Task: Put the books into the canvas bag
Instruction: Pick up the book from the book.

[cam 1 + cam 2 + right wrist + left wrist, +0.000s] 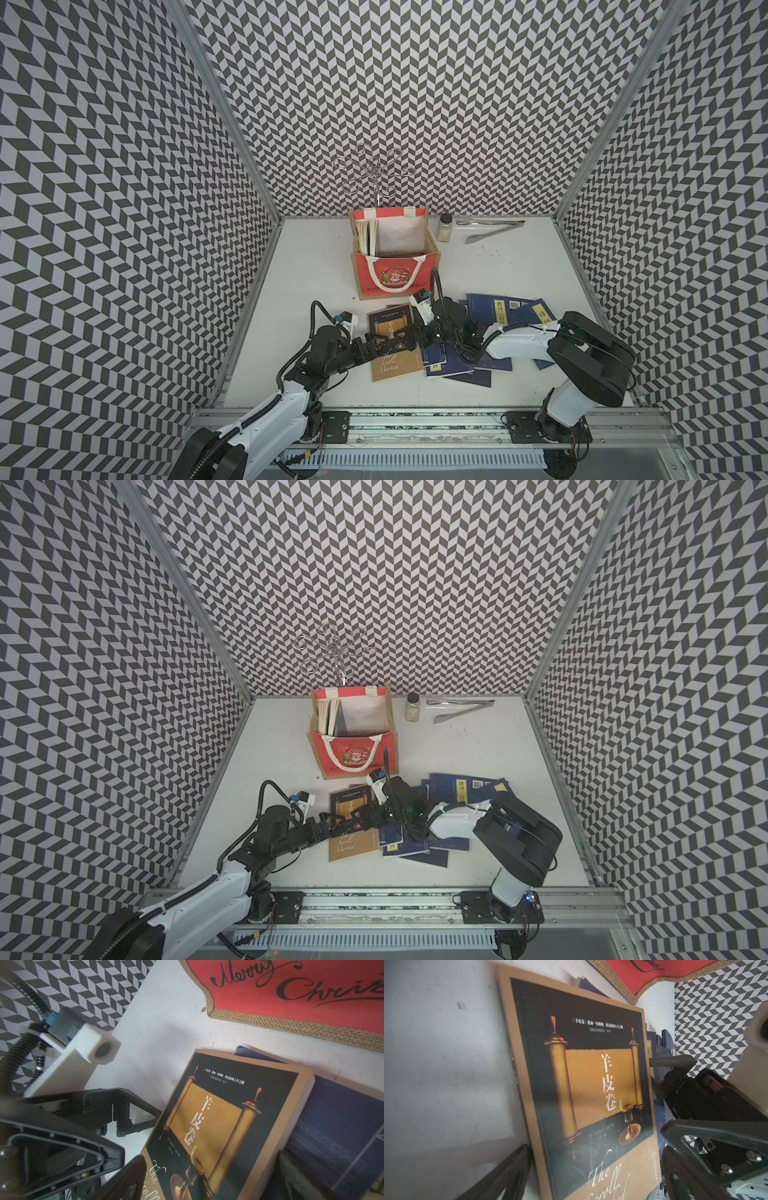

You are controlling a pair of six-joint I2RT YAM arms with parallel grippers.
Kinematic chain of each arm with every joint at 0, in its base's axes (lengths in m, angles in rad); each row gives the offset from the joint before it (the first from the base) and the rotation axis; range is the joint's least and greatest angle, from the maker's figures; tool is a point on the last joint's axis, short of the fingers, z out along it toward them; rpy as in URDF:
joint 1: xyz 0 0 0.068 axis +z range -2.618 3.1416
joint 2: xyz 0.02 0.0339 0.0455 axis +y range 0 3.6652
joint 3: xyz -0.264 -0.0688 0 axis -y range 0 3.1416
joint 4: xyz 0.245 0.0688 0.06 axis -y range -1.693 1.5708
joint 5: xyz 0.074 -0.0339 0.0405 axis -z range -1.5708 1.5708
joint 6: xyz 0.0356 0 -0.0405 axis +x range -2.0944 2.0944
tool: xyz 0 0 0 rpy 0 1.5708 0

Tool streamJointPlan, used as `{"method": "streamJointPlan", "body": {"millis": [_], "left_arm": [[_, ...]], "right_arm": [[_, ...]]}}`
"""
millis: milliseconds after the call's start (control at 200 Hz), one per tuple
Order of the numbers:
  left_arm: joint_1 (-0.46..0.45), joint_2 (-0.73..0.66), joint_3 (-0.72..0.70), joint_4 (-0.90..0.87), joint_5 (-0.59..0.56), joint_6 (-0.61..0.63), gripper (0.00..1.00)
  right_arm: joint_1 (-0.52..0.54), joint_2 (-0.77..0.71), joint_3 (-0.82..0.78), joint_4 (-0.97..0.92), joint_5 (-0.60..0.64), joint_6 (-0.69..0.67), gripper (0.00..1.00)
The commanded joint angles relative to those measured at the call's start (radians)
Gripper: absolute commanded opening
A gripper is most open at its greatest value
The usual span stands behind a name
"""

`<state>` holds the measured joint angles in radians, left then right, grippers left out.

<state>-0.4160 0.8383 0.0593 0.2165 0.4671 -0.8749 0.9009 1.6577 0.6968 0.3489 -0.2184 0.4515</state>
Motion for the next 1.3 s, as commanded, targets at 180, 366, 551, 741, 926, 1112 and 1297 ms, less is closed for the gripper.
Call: {"method": "streamJointPlan", "body": {"millis": [180, 366, 551, 741, 926, 1112, 1297], "left_arm": [[-0.004, -0.066, 0.006, 0.192, 0.112, -0.040, 0.79], [-0.002, -0.053, 0.007, 0.183, 0.111, -0.032, 0.91], [-0.002, 0.033, 0.049, 0.051, 0.040, 0.020, 0.93], [-0.002, -0.047, 0.080, -0.105, -0.021, 0.057, 0.94], [-0.008, -0.252, 0.057, -0.198, -0.041, 0.023, 0.96], [-0.027, -0.286, 0.048, -0.335, -0.090, -0.034, 0.97], [-0.068, -0.176, 0.076, -0.402, -0.145, -0.046, 0.97]], "right_arm": [[0.010, 0.039, -0.052, -0.040, -0.074, 0.006, 0.93], [0.009, 0.057, -0.054, -0.020, -0.092, 0.008, 0.92], [0.009, 0.058, -0.054, -0.031, -0.088, -0.003, 0.92], [0.009, 0.057, -0.054, -0.049, -0.081, -0.021, 0.92], [0.009, 0.080, -0.046, -0.069, -0.076, -0.043, 0.92], [0.009, 0.083, -0.040, -0.086, -0.061, -0.057, 0.93], [0.009, 0.087, -0.034, -0.095, -0.056, -0.068, 0.93]]}}
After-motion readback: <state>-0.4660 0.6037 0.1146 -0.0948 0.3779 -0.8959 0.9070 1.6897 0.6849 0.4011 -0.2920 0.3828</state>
